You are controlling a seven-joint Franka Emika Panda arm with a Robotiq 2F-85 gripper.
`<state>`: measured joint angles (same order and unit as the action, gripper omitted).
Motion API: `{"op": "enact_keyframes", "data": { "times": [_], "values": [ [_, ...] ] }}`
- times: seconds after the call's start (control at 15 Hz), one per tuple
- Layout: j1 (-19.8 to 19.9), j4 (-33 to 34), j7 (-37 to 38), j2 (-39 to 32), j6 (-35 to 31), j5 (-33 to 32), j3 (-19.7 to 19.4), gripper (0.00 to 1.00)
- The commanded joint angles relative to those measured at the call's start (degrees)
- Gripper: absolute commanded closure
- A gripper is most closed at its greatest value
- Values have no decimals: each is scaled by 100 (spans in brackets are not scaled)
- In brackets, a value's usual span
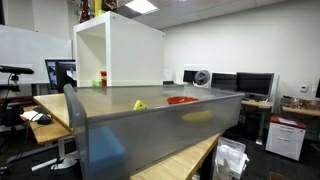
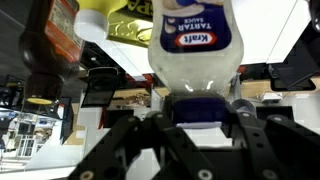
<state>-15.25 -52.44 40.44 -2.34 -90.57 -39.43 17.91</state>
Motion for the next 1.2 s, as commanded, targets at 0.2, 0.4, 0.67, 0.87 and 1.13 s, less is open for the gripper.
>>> {"op": "enact_keyframes", "data": {
  "times": [0.2, 0.4, 0.67, 0.87, 1.13],
  "values": [
    [142, -824, 397, 467, -445, 67, -208, 81],
    [143, -1005, 503, 577, -560, 86, -316, 81],
    [111, -1263, 608, 740, -700, 124, -425, 81],
    [23, -1027, 517, 578, -561, 35, -389, 56],
    [11, -1171, 522, 684, -610, 46, -389, 81]
  ]
}}
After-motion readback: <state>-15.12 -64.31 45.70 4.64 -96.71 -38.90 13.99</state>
